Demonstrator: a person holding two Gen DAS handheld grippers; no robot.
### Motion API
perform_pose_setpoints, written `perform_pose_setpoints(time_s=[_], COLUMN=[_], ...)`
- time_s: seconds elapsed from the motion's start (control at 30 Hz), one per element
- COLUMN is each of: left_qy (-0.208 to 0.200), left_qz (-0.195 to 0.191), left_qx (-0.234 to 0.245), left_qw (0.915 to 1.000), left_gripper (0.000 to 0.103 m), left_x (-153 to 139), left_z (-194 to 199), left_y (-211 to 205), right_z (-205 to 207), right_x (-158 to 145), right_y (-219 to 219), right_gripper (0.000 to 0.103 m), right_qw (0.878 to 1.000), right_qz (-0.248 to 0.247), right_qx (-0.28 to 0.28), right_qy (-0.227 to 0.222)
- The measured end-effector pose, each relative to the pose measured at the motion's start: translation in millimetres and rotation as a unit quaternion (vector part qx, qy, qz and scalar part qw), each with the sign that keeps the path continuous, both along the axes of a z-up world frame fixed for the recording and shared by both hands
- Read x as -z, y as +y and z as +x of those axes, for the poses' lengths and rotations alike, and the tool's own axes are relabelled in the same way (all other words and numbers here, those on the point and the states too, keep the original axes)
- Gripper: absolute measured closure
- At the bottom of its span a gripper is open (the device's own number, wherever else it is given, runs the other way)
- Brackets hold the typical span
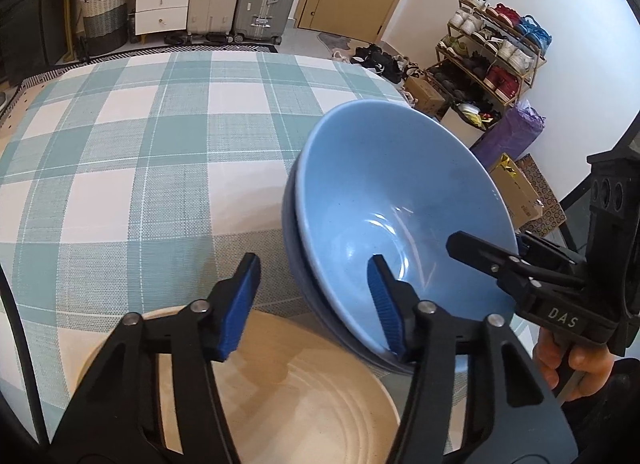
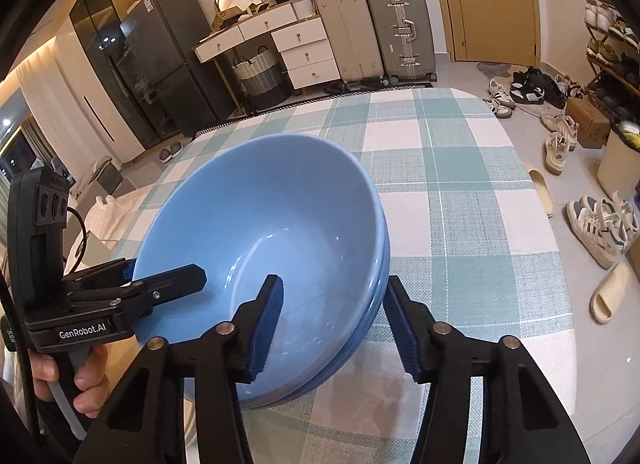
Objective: Organize plates and bowls
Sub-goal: 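Close the left gripper on the rims of the nested blue bowls, then lift and carry the nested bowls with the left gripper over the cream plates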
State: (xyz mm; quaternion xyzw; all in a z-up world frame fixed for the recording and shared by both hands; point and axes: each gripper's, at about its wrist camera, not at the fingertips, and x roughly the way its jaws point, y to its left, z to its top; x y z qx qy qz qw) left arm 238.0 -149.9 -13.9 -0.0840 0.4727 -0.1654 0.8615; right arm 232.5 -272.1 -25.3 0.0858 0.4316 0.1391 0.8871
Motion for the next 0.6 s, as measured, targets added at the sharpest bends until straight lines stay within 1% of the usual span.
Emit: perform_pose_setpoints(time_s=[0.03,0.07,0.1,0.17,0.23,0.47,0.6], left_qy=[-0.001,-0.003,-0.006,-0.012,-0.014,-0.019,-0.018], left_qz=[0.000,0.000,0.002,0.014,0.020,0.031,0.032], left_qx=[0.004,0.008,0.013,0.012,0.013,0.014,0.014], left_qw=[1.0000,1.0000,0.9999,0.9998,0.9996,0.9992,0.9992], left_gripper=[0.060,0.065,0.068,0.069,0.069,0.070,0.070], left_x=[-0.5,-1.2,-2.6,-4.3,-4.8,-7.0,-7.5], left_z=[-0.6,-1.2,-3.0,-5.2,-6.3,-9.8,-11.3], left_y=[-1.9,-4.0,-6.5,-10.1,-12.0,-14.6,-14.4], right_z=[-0.6,-1.8,-2.3,-2.9,-3.9,-4.4,-4.5], right_x=[0.0,-0.3,-0.3,-0.7,-1.8,-3.5,-4.4], right_y=[0.5,0.6,0.0,-1.4,-3.1,-3.0,-2.0], right_gripper=[0.057,0.058,0.059,0.064,0.067,0.067,0.067], right_qw=[1.000,1.000,1.000,1.000,1.000,1.000,1.000], right_qz=[-0.003,-0.004,-0.005,-0.005,-0.005,-0.008,-0.010], right_qx=[0.001,0.002,0.003,0.006,0.008,0.012,0.013], right_qy=[-0.001,-0.002,-0.002,-0.002,-0.003,-0.004,-0.004])
